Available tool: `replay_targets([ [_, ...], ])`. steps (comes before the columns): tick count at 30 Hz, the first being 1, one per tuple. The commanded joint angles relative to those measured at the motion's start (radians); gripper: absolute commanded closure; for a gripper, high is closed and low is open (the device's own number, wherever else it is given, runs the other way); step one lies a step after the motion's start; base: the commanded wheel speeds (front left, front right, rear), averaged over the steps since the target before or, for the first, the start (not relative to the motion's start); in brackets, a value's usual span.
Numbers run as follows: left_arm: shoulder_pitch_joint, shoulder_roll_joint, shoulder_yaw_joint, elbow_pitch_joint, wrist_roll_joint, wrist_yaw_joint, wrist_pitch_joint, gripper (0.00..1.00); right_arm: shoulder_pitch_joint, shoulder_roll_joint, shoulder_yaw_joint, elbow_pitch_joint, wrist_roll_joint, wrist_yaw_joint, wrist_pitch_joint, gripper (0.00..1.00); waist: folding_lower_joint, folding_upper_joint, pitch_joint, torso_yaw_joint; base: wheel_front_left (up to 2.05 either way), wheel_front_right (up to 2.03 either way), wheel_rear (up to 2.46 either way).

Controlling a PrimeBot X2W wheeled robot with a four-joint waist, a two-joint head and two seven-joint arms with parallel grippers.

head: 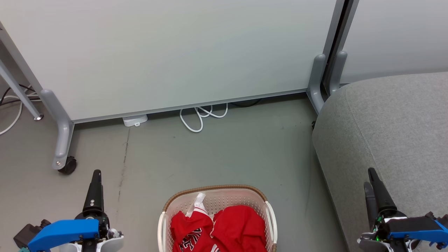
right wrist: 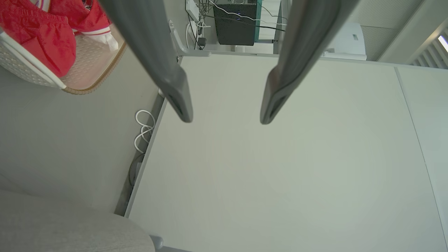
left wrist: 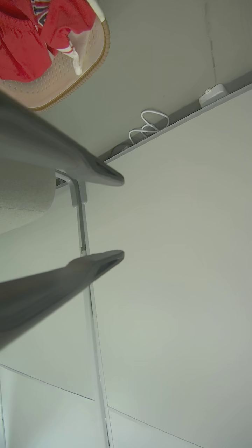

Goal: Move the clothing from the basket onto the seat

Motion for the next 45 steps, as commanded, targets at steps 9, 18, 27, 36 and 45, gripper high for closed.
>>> replay_targets([
  [9,-0.034,0.009,-0.012,-0.057,0.207,-0.001,-0.044,0.0,-0.026,-0.006,0.021,-0.043,-0.184,0.001,-0.044,0.0,0.0,0.0,0.005,0.001,0.0,0.0,0.0],
  [18,-0.035,0.01,-0.041,-0.088,0.408,0.01,-0.078,0.0,-0.025,-0.008,0.043,-0.073,-0.357,0.001,-0.079,0.0,0.0,0.0,0.012,0.001,0.0,0.0,0.0],
  [27,-0.036,0.01,-0.074,-0.101,0.584,0.014,-0.11,0.0,-0.019,-0.009,0.064,-0.089,-0.498,0.002,-0.111,0.0,0.0,0.0,0.016,0.003,0.0,0.0,0.0],
  [36,-0.036,0.012,-0.101,-0.105,0.731,0.011,-0.139,0.0,-0.013,-0.01,0.079,-0.086,-0.621,0.002,-0.14,0.0,0.0,0.0,0.017,0.005,0.0,0.0,0.0],
  [45,-0.034,0.019,-0.13,-0.103,0.853,0.01,-0.166,0.0,-0.008,-0.011,0.092,-0.08,-0.722,0.002,-0.166,0.0,0.0,0.0,0.016,0.007,0.0,0.0,0.0],
])
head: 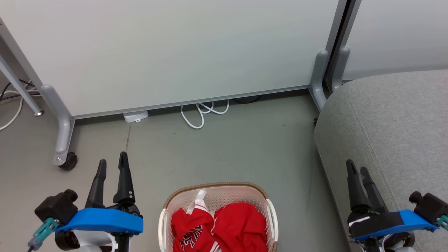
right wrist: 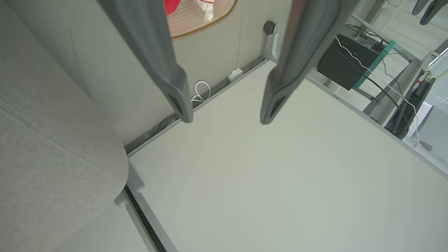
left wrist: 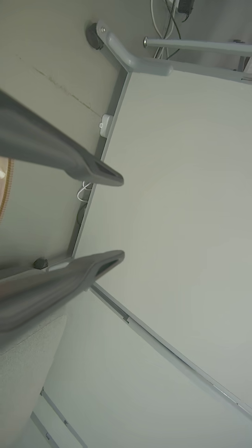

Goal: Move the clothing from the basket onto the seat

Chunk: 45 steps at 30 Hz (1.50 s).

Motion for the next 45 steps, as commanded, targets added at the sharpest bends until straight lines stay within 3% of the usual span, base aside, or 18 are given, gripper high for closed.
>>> replay_targets([
  [1,-0.023,0.006,-0.009,-0.014,0.034,-0.002,-0.012,0.0,-0.007,-0.008,0.004,-0.009,-0.033,0.002,-0.011,0.0,0.0,0.0,0.0,0.0,0.0,0.0,0.0],
  [45,-0.021,0.02,-0.083,-0.018,0.439,-0.011,-0.114,0.0,0.004,-0.011,0.036,-0.018,-0.408,0.002,-0.113,0.0,0.0,0.0,0.013,0.001,0.0,0.0,0.0],
])
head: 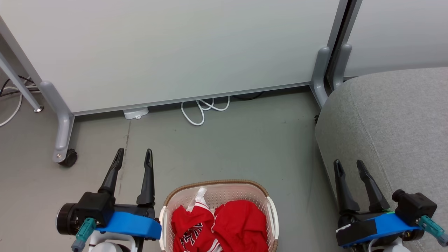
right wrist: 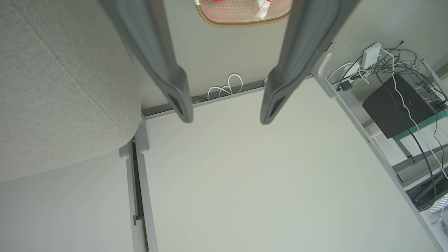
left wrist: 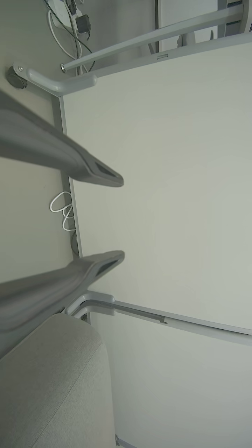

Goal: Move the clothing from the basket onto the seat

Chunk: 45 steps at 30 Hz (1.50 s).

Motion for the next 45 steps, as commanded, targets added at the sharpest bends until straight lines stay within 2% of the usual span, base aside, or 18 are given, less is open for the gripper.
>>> replay_targets([
  [1,-0.013,0.005,-0.002,-0.006,0.02,-0.003,-0.01,0.0,0.002,-0.007,0.003,-0.007,-0.016,0.002,-0.009,0.0,0.0,0.0,0.0,0.001,0.0,0.0,0.0],
  [19,-0.011,-0.007,-0.001,0.024,0.112,-0.008,-0.043,0.0,0.01,-0.008,0.01,-0.004,-0.126,0.002,-0.042,0.0,0.0,0.0,0.001,0.005,0.0,0.0,0.0],
  [45,-0.012,-0.014,-0.002,0.073,0.074,-0.008,-0.043,0.0,0.016,-0.008,-0.002,0.016,-0.099,0.002,-0.042,0.0,0.0,0.0,-0.014,0.006,0.0,0.0,0.0],
])
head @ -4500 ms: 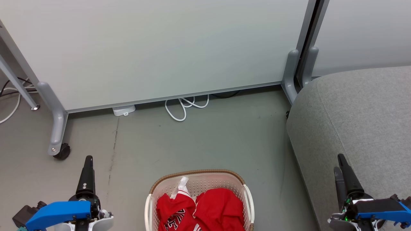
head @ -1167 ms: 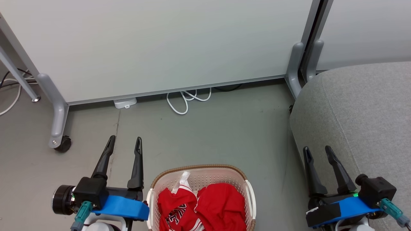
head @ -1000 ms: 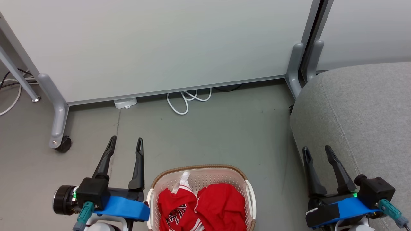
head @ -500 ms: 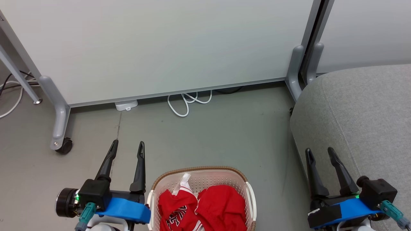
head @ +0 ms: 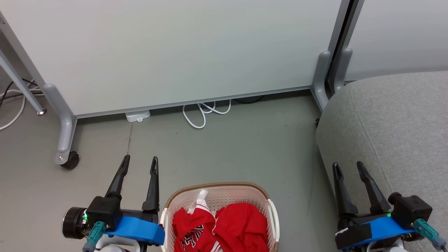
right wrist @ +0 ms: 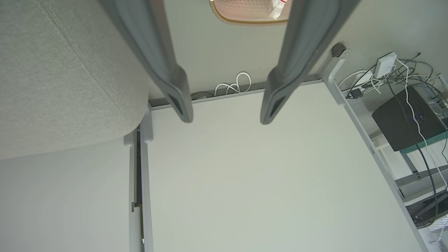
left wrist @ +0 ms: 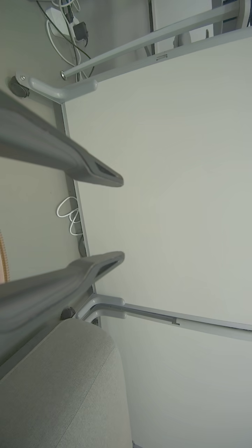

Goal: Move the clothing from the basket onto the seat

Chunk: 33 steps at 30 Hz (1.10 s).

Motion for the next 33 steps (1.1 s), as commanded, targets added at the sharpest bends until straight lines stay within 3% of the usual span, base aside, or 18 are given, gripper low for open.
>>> replay_targets([
  [1,-0.011,-0.001,0.0,0.002,0.004,-0.003,-0.005,0.0,0.012,-0.005,-0.001,0.0,-0.001,0.0,-0.006,0.0,0.0,0.0,0.0,0.001,0.0,0.0,0.0],
  [16,-0.044,0.019,-0.035,0.051,-0.013,-0.003,-0.005,0.0,0.001,-0.005,0.007,-0.004,0.004,0.0,-0.005,0.0,0.0,0.0,0.015,-0.006,0.0,0.0,0.0],
  [26,-0.18,0.076,-0.154,0.192,-0.05,-0.003,-0.005,0.0,-0.042,-0.005,0.014,-0.013,0.009,0.0,-0.005,0.0,0.0,0.0,0.1,-0.049,0.0,0.0,0.0],
  [33,-0.318,0.134,-0.296,0.351,-0.079,-0.002,-0.004,0.0,-0.098,-0.005,0.005,-0.03,0.01,0.0,-0.005,0.0,0.0,0.0,0.215,-0.089,0.0,0.0,0.0],
])
